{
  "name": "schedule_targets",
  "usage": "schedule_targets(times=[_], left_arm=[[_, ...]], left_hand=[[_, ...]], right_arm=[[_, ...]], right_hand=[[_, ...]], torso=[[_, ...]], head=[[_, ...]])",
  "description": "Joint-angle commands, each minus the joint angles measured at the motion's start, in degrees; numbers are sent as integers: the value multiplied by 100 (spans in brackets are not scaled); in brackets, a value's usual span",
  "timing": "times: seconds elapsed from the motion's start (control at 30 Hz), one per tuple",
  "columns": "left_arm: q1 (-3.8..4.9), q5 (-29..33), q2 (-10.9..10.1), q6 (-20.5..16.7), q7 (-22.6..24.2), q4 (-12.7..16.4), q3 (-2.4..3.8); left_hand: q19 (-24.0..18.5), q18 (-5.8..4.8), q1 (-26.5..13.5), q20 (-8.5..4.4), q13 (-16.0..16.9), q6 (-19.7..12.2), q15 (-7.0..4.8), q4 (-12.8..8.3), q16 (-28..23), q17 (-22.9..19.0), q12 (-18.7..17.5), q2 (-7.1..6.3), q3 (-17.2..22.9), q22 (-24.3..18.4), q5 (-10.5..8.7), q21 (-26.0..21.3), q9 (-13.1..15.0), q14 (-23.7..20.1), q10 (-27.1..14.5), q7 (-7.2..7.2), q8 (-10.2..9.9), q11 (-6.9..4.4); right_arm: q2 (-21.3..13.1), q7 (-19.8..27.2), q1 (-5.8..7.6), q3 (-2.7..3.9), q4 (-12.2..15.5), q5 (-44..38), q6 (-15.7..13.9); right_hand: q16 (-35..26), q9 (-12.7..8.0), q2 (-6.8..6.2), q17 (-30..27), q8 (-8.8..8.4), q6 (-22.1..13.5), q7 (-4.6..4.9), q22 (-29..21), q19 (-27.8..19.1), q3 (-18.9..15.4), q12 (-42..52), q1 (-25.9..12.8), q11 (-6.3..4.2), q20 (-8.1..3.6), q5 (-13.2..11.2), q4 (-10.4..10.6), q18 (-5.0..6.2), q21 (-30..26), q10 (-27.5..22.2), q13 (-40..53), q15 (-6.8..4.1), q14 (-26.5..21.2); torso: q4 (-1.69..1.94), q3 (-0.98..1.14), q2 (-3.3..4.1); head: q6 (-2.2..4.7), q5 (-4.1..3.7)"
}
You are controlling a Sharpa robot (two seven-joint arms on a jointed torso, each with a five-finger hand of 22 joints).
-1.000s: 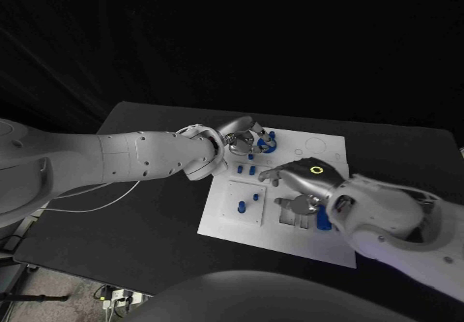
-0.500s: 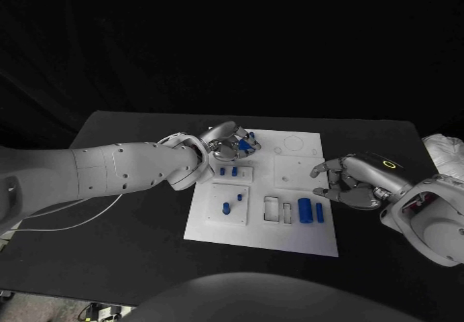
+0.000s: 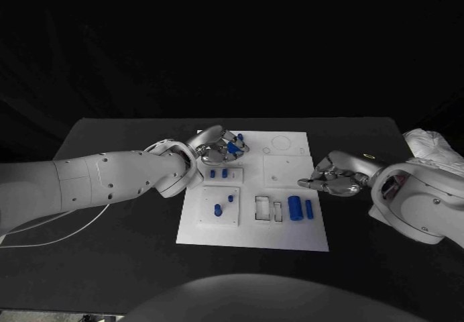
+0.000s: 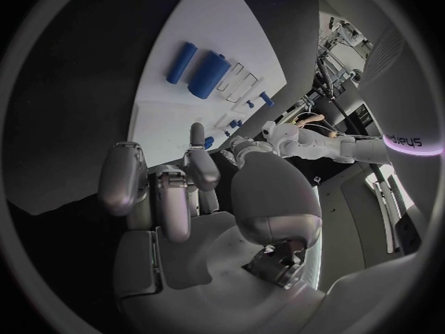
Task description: Assemble the parts on the task board
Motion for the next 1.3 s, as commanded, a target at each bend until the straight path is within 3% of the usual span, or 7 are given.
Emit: schedule_targets(times=[0.03,0.13,0.3,0.57,0.83,1.0,1.3], left_arm=[[-1,2,-31,-51,69,146,4],[-1,-45,-55,-26,42,232,4],[1,-83,-60,13,-3,275,4],[2,-92,-31,22,-41,248,4],[2,-93,44,47,-58,212,4],[2,-93,60,61,-77,204,4],[2,-93,93,113,-138,187,4]], left_hand=[[55,59,-70,28,5,17,38,5,16,-9,18,-2,38,1133,-11,-18,1,-2,55,26,33,-3],[54,60,-71,28,6,19,38,6,16,-11,20,-4,43,1132,-9,-21,2,-3,59,28,34,-1],[54,60,-75,29,7,23,40,7,13,-16,24,-8,50,1132,-7,-21,3,-5,67,32,37,3],[52,60,-81,31,7,29,43,7,15,-14,29,-14,60,1131,-6,-24,4,-6,79,37,41,9],[51,61,-85,33,8,34,45,7,14,-18,33,-17,69,1130,-5,-26,6,-7,91,41,44,13],[51,61,-85,33,8,34,45,7,14,-18,33,-17,69,1130,-5,-26,6,-7,91,41,44,13],[46,63,-108,43,18,50,59,6,19,-19,73,-33,109,1126,-9,-38,11,-9,172,54,54,28]], right_arm=[[120,-954,122,3,-46,428,966],[264,-1258,228,4,-115,579,1419],[624,-1679,322,5,-359,745,2347],[1204,-2078,390,11,-770,1045,3148],[1622,-2149,443,16,-1153,1377,3321],[1714,-2153,451,17,-1253,1466,3255],[1832,-2174,445,16,-1403,1620,3240]], right_hand=[[-12,-124,-33,1432,-266,-118,114,815,-250,-14,911,171,122,96,77,-90,75,-333,311,1220,105,559],[19,-185,-24,1505,-418,-65,111,891,-99,-83,2052,168,169,134,4,-89,35,-72,1260,2786,134,598],[19,-208,-17,1505,-519,39,121,1025,236,-235,2052,-18,117,119,-332,-20,-67,438,1260,2786,117,598],[19,-251,-42,1505,-608,88,116,1107,445,-334,2052,-75,105,100,-655,-63,-130,734,1260,2786,99,598],[19,-259,-20,1505,-617,117,109,1108,457,-333,2052,-63,97,93,-663,-87,-132,744,1260,2786,91,598],[19,-282,0,1505,-673,178,91,1095,453,-307,2052,34,79,72,2,-253,-124,708,1260,2786,71,598],[19,-236,-9,1505,-685,188,87,1081,441,-338,2052,-49,73,63,159,-258,-116,666,1260,2786,62,598]], torso=[[17,-4,-2],[33,-12,7],[24,-21,-13],[26,-14,-13],[16,-13,-4],[16,-4,5],[7,-4,2]], head=[[0,-99],[0,-133],[0,-132],[0,-102],[0,-90],[0,-50],[0,-31]])
